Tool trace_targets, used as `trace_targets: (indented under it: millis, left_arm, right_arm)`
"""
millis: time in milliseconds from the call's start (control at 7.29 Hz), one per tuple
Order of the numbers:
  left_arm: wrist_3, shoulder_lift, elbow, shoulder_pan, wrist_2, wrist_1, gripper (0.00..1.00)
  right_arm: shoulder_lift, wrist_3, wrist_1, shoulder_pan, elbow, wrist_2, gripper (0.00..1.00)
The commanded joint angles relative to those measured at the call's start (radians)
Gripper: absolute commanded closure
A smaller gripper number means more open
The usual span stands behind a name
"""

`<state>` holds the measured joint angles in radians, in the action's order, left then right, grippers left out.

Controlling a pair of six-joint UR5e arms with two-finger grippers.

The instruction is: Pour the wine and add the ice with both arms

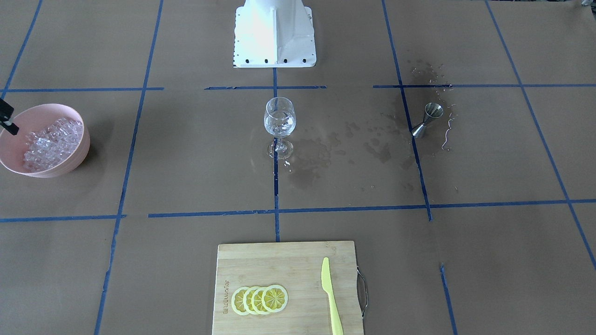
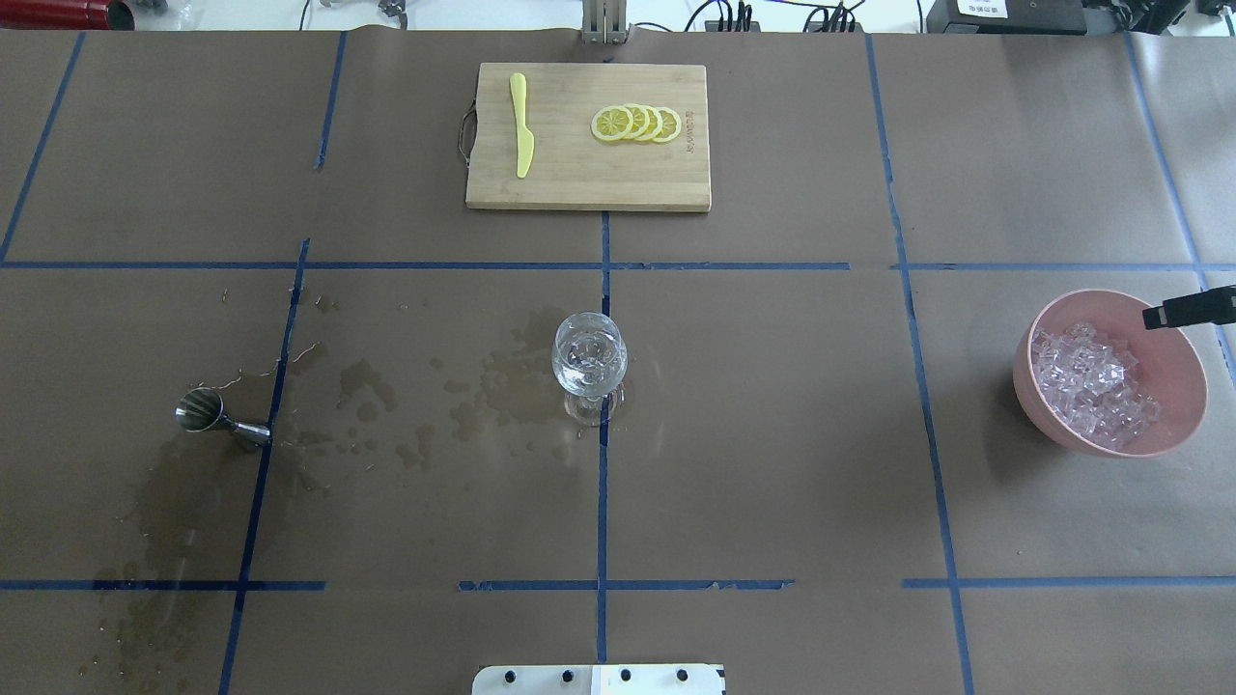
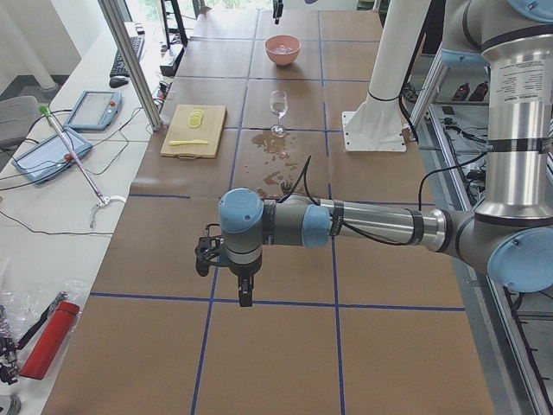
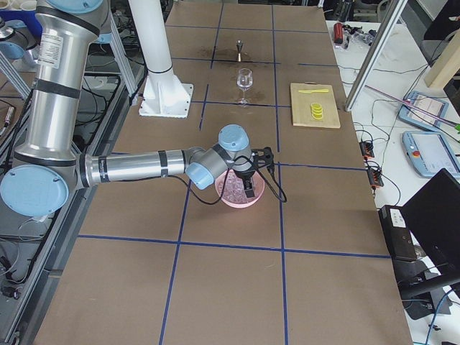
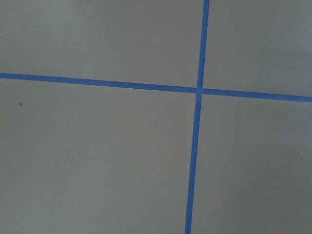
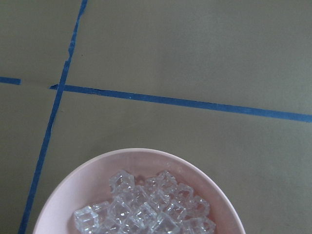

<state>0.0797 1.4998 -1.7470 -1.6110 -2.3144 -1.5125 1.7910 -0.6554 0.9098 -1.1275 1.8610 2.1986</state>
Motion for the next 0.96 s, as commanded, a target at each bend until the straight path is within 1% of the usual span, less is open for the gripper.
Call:
trace_targets:
  millis: [0, 137, 274, 411, 548, 823]
  left_arm:
    - [0.000, 0.000, 0.001, 0.000, 0.001, -0.003, 0.00]
    - [0.000, -0.001, 0.001, 0.000, 0.004, -0.003, 0.00]
    - [0.000, 0.000, 0.003, 0.000, 0.007, -0.005, 0.00]
    - [0.000, 0.000, 0.004, 0.000, 0.007, -0.005, 0.00]
    - [0.000, 0.000, 0.006, 0.000, 0.007, -0.003, 0.00]
    - [0.000, -0.001, 0.007, 0.000, 0.007, -0.005, 0.00]
  right_arm:
    - [0.036, -0.120, -0.100, 0.124, -0.002, -0.114, 0.10]
    - [0.050, -0.154, -0.100, 0.149, -0.002, -0.134, 0.20]
    - [0.051, -0.199, -0.101, 0.184, -0.002, -0.179, 0.28]
    - [0.060, -0.225, -0.123, 0.219, -0.002, -0.209, 0.34]
    - [0.082, -0.233, -0.156, 0.232, -0.003, -0.218, 0.39]
    - [0.090, -0.233, -0.163, 0.248, -0.011, -0.241, 0.40]
